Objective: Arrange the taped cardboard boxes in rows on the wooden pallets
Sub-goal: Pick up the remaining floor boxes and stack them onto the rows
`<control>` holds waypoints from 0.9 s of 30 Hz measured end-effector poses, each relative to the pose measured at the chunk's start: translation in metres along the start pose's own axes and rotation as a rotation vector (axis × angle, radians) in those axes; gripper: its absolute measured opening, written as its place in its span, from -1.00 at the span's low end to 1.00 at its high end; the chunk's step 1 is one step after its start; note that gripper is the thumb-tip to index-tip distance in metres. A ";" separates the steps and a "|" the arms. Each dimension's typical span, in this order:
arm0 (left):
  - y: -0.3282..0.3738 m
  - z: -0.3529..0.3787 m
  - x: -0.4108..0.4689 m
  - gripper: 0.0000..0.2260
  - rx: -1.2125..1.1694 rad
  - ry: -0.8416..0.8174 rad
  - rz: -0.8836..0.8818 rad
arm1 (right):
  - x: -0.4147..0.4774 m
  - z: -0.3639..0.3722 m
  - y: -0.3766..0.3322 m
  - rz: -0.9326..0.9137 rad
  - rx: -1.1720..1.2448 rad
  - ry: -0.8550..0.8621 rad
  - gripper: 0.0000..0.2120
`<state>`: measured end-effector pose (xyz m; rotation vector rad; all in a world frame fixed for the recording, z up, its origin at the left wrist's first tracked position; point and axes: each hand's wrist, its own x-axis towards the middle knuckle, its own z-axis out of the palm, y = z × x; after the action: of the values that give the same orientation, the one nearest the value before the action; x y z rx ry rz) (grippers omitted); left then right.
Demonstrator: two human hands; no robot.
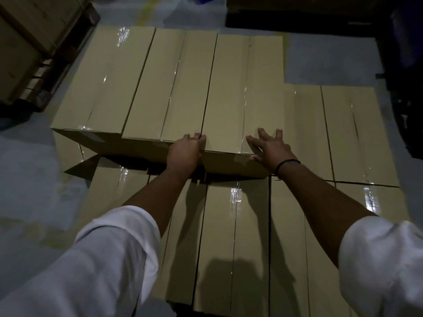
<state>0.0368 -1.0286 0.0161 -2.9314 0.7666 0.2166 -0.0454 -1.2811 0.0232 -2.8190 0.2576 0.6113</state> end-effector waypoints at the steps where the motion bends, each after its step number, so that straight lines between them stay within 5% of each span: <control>1: -0.001 -0.001 0.002 -0.42 0.020 0.006 0.010 | 0.002 0.000 0.000 0.000 0.000 0.000 -0.39; 27: 0.002 -0.013 -0.001 -0.48 0.078 0.073 0.037 | 0.018 0.002 0.017 -0.016 0.030 0.009 -0.25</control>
<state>0.0364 -1.0313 0.0286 -2.8669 0.8209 0.0812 -0.0334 -1.2990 0.0103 -2.7931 0.2437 0.5872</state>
